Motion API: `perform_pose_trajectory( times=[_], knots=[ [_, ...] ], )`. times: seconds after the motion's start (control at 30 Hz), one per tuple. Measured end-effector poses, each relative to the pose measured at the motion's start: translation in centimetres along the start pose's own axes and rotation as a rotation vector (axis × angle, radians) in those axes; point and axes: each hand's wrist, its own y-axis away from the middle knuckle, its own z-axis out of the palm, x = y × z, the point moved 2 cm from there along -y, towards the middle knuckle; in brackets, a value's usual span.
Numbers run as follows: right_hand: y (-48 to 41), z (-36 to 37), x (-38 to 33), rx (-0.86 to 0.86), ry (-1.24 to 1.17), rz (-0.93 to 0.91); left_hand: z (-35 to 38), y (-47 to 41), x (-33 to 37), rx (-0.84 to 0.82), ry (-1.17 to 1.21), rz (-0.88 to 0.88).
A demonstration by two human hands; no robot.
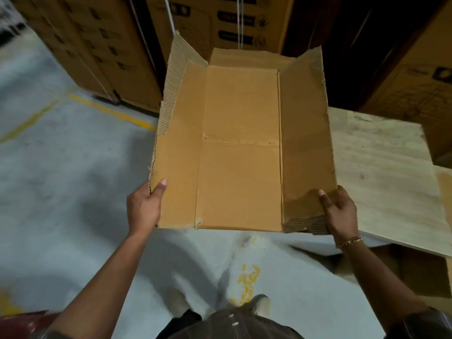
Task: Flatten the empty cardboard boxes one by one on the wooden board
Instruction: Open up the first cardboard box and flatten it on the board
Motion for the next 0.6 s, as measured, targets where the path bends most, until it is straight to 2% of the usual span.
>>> perform_pose_trajectory(
  times=[0.27, 0.47, 0.6],
  knots=[
    [0.3, 18.4, -8.9, -0.084, 0.031, -0.137, -14.5, -10.0, -6.2, 0.128, -0.005, -0.041],
    [1.4, 31.8, -15.0, -0.149, -0.026, -0.177, -24.5, -18.2, -11.1, 0.212, -0.003, -0.075],
    [1.2, 39.4, -17.8, -0.178, -0.041, -0.164, -28.6, -23.7, -14.2, 0.257, -0.036, -0.106]
  ],
)
